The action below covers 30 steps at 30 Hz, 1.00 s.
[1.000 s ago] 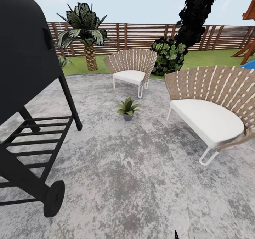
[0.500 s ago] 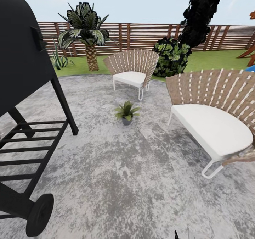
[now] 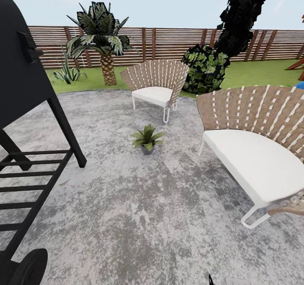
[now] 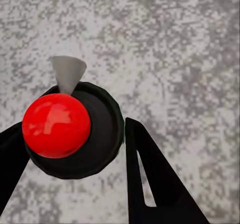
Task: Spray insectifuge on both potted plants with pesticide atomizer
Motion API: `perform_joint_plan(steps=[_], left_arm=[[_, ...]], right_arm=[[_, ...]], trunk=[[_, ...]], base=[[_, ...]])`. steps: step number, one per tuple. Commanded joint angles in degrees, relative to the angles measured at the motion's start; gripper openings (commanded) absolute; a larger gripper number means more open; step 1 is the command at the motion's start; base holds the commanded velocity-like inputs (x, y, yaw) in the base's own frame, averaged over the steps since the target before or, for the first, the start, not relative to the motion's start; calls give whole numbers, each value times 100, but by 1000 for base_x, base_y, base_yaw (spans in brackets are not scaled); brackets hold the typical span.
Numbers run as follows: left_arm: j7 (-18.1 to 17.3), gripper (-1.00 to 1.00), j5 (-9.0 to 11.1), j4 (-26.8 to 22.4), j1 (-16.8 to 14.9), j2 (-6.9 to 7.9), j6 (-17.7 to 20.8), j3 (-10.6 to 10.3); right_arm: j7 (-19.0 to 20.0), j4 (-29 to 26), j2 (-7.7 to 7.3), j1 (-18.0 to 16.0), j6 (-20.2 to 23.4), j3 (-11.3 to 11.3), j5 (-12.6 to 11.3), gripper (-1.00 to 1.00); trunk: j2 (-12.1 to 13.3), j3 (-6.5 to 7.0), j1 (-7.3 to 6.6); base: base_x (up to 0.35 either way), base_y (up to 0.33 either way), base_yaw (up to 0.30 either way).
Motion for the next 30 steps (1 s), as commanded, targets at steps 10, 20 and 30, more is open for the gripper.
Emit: perform_joint_plan(steps=[10,20,30], left_arm=[[48,-100,-35,146,114,18,115,102],[-1,-100,-31,-179,-43,10,97,101],[-74,-100,-86,-506,-373,4,142,50]], right_arm=[[-59,14,97,101,-25,-59,42,100],[-68,23,212,75,-43,-58,42,100],[-61,253,222,102,-24,-50,42,100]], trunk=[[-1,-4,-1],[-1,-4,-1],[-1,-4,-1]], base=[[2,-2,0],[0,0,0],[0,0,0]])
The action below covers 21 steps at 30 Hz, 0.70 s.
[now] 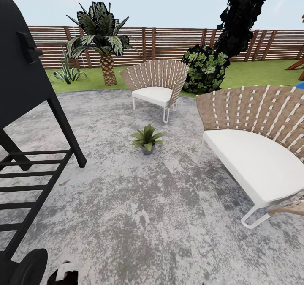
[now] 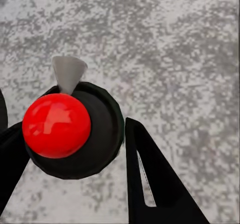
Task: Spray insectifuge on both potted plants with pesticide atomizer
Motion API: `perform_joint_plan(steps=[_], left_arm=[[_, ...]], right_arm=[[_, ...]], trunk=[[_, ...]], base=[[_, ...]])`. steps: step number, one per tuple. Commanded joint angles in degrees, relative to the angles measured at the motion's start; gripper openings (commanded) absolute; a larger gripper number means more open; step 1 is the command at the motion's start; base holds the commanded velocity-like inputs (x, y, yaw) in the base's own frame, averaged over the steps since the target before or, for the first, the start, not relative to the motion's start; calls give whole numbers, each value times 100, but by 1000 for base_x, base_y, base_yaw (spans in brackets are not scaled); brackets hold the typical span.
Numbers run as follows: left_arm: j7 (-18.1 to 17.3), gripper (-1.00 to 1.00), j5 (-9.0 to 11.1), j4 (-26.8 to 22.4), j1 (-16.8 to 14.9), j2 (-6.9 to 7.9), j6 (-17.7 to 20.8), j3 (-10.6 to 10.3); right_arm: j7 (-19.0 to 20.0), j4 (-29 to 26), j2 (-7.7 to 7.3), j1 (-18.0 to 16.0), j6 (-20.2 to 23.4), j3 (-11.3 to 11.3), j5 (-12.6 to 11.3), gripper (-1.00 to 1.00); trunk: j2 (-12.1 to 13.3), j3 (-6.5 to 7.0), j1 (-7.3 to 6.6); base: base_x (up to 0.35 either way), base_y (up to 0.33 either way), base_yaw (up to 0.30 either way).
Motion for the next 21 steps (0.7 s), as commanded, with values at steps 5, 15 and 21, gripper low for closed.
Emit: perform_joint_plan(steps=[5,15,21], left_arm=[[-31,-100,-45,-752,-360,-15,-23,50],[-26,-100,-367,-770,-353,16,-18,-634],[18,-100,309,-981,-384,138,511,-3110]], right_arm=[[-35,604,-22,5,-14,-34,58,100],[-35,607,-21,6,-14,-32,59,100],[-35,607,-19,6,-14,-31,59,100]], trunk=[[-2,-4,-1],[-2,-4,-1],[-2,-4,-1]], base=[[0,0,0],[0,0,0],[0,0,0]])
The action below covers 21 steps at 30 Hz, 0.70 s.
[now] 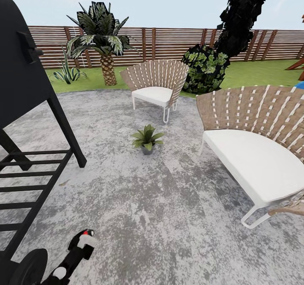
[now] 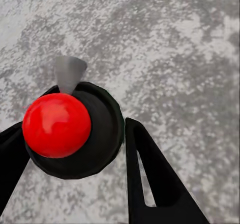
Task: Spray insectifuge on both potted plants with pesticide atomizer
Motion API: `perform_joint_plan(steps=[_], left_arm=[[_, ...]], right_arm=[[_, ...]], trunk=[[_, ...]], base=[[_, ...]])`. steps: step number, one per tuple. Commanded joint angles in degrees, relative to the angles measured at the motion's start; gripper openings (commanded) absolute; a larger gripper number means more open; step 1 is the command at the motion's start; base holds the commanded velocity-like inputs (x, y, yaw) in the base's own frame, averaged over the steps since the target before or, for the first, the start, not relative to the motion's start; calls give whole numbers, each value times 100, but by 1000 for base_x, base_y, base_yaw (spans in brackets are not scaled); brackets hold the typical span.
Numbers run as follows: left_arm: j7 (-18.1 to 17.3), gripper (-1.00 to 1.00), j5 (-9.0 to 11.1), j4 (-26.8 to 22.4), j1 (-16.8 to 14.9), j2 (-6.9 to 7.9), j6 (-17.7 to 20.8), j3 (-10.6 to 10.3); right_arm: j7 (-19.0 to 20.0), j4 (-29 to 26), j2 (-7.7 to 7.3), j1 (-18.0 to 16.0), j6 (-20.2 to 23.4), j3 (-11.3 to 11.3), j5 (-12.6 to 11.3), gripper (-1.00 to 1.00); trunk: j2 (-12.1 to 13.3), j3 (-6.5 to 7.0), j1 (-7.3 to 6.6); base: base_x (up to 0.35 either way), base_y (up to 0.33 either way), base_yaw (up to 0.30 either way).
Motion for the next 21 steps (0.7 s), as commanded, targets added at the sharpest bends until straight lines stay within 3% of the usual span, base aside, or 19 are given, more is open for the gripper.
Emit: perform_joint_plan(steps=[1,3,7,10,11,14,15,16,17,19,20,21], left_arm=[[-31,-100,54,-169,-18,61,284,-461],[-61,-100,105,-541,-73,131,821,-1468],[-56,-100,57,-594,-276,126,1007,-2302],[-19,-100,-42,-480,-457,96,1038,-3104],[-11,-100,-77,-389,-481,93,1041,-3213],[29,-100,-88,398,-911,86,974,-3836],[37,-100,38,651,-1056,83,957,-4156],[39,-100,203,770,-1122,81,939,-4348],[19,-100,588,875,-1191,90,875,-4599],[-52,-100,1156,945,-1290,104,745,-4825],[-188,-100,1365,925,-1335,118,707,-4890],[-445,-100,1435,908,-1378,125,705,-4913]], right_arm=[[-29,0,3,-2,-10,-33,60,100],[-29,0,4,-2,-10,-33,60,100],[-29,0,4,-2,-10,-33,60,100],[-29,0,3,-2,-10,-33,60,100],[-29,0,3,-2,-10,-33,60,100],[-29,0,4,-2,-10,-33,59,100],[-29,0,4,-2,-10,-33,60,100],[-29,0,4,-2,-10,-33,60,100],[-29,0,3,-2,-10,-33,60,100],[-29,0,3,-2,-10,-33,59,100],[-29,0,3,-2,-10,-33,58,100],[-29,0,2,-2,-10,-33,59,100]], trunk=[[-2,-4,-1],[-2,-4,-1],[-2,-4,-1],[-2,-4,-1],[-2,-4,-1],[-2,-4,-1],[-2,-4,-1],[-2,-4,-1],[-2,-4,-1],[-2,-4,-1],[-2,-4,-1],[-2,-4,-1]], base=[[0,0,0],[0,0,0],[0,0,0],[0,0,0],[0,0,0],[0,0,0],[0,0,0],[0,0,0],[0,0,0],[0,0,0],[0,0,0],[0,0,0]])
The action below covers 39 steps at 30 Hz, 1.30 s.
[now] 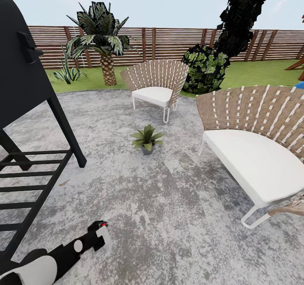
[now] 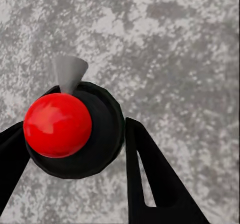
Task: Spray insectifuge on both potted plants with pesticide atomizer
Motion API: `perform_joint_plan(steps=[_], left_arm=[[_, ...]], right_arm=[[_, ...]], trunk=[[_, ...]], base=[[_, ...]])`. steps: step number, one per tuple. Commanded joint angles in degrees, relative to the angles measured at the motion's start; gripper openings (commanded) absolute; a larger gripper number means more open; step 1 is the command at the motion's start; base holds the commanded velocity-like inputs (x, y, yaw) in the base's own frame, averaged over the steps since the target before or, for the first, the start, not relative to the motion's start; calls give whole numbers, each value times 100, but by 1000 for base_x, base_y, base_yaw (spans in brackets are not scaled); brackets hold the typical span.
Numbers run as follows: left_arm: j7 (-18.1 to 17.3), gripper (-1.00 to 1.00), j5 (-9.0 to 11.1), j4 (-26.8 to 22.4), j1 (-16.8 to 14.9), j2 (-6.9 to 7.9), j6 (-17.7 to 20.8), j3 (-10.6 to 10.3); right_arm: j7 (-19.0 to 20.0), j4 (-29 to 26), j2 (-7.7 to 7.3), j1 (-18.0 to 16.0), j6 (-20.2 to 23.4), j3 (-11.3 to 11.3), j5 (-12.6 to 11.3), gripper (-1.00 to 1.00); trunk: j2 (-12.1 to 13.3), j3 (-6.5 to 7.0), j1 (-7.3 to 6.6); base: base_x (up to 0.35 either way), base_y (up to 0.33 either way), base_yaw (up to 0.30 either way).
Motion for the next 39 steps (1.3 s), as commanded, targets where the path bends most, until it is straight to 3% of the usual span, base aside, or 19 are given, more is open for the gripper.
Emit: perform_joint_plan(steps=[1,6,10,14,19,24,28,29,30,31,32,34,36,39], left_arm=[[-391,-100,-23,-13,-70,10,-6,33],[-2214,-100,15,-24,-368,3,-14,25],[-2560,-100,-5,-231,-404,-35,-59,2],[-3554,-100,-81,-546,-414,-31,-37,24],[-3723,-100,-76,-576,-442,-90,40,50],[-3742,-100,-60,-590,-447,-177,49,66],[-3756,-100,-77,-616,-470,-304,206,60],[-3763,-100,-78,-618,-491,-311,246,59],[-3778,-100,-73,-619,-529,-310,281,60],[-3815,-100,-60,-617,-569,-307,299,64],[-3878,-100,-45,-617,-599,-307,310,65],[-3920,-100,-23,-621,-617,-311,303,66],[-3938,-100,-7,-636,-624,-314,288,67],[-3947,-100,-3,-730,-625,-317,270,67]], right_arm=[[-29,0,3,-2,-10,-33,61,100],[-29,0,4,-2,-10,-33,61,100],[-29,0,1,-2,-10,-33,61,100],[-29,0,4,-2,-10,-33,61,100],[-8,-79,-13,-2,-34,-20,76,100],[-1,-1097,-435,-2,-50,-31,72,100],[24,-2071,-455,-3,-85,6,56,100],[51,-2221,-445,-8,-87,120,58,100],[173,-2396,-436,-18,-82,455,60,100],[378,-2525,-443,-23,-78,916,62,100],[680,-2691,-467,-26,-68,1519,73,100],[1046,-2830,-533,-27,-61,2159,109,100],[1480,-2934,-666,-28,-57,2583,264,100],[2216,-3298,-713,-32,-48,2793,548,100]], trunk=[[-2,-4,-1],[-2,-4,-1],[-2,-4,-1],[-2,-4,-1],[-2,-4,-1],[-2,-4,-1],[-2,-4,-1],[-2,-4,-1],[-2,-4,-1],[-2,-4,-1],[-2,-4,-1],[-2,-4,-1],[-2,-4,-1],[-2,-4,-1]], base=[[0,0,0],[0,0,0],[0,0,0],[0,0,0],[0,0,0],[0,0,0],[0,0,0],[0,0,0],[0,0,0],[0,0,0],[0,0,0],[0,0,0],[0,0,0],[0,0,0]])
